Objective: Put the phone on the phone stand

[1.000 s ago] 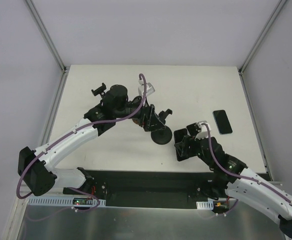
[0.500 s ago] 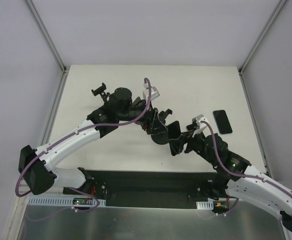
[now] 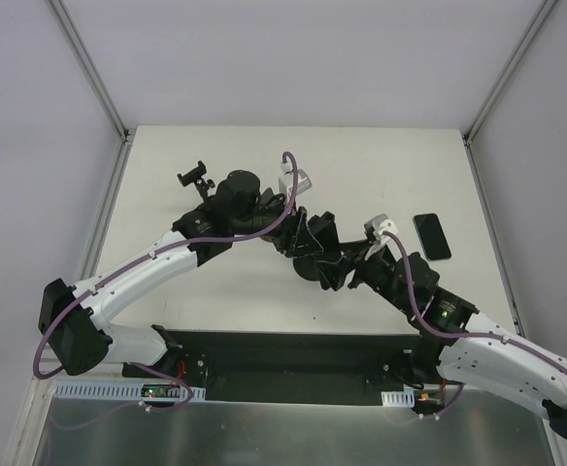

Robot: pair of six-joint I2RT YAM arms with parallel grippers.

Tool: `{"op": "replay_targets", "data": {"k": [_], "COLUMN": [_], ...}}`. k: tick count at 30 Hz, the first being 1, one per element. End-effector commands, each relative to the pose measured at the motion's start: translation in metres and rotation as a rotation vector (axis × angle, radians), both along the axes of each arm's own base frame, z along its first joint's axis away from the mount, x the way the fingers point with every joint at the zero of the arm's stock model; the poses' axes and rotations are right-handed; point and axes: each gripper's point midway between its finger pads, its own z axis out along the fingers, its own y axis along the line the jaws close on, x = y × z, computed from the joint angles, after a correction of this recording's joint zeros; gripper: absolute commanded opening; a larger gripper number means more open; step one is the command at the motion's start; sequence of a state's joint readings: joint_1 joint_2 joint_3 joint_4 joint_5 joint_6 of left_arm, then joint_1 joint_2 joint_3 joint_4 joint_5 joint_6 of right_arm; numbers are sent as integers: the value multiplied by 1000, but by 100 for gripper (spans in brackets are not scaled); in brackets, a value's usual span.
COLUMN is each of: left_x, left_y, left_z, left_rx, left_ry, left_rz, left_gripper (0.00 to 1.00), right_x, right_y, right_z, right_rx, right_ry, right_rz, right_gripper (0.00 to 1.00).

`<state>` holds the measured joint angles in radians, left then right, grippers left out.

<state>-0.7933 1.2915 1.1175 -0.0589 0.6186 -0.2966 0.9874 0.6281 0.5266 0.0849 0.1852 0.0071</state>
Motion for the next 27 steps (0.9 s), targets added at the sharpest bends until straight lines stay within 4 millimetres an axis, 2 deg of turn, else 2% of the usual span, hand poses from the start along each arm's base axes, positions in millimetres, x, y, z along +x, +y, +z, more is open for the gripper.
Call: {"op": "replay_targets", "data": {"k": [1,5,13,17,18,19,20,22,23,27], "left_x": [3,7,7,9,10,16,18,26,32,39], "left_y": [-5,-3,-1,-1,0,3,6,13,19,32], "left_z": [21,22,25,24,22,20,23,19,23,34], "left_rx": [-32,-28,-25,-15,-8,5,4,25,26,25], "left_ry": [-31,-40,-46,-59,-67,-81,-101,-131,-161,-225], "left_rz": [6,37,46,48,56,88,111,164,212,284], "left_gripper": [44,41,26,8,0,0,0,0,0,0], "right_x": [7,10,10,12,12,14,17,24,24,26], "right_y": [12,20,27,28,29,28,24,13,6,-30], "right_z": [69,72,74,75,74,69,61,50,36,20], "right_rx": [154,152,159,148,140,117,74,26,-24,-111], "right_ry": [-157,-167,-180,-183,-177,-160,-122,-84,-53,-23], "right_rz": [10,12,0,-13,-14,-25,-54,-125,-148,-253], "right_gripper": [1,1,1,1,4,16,46,69,86,97]}}
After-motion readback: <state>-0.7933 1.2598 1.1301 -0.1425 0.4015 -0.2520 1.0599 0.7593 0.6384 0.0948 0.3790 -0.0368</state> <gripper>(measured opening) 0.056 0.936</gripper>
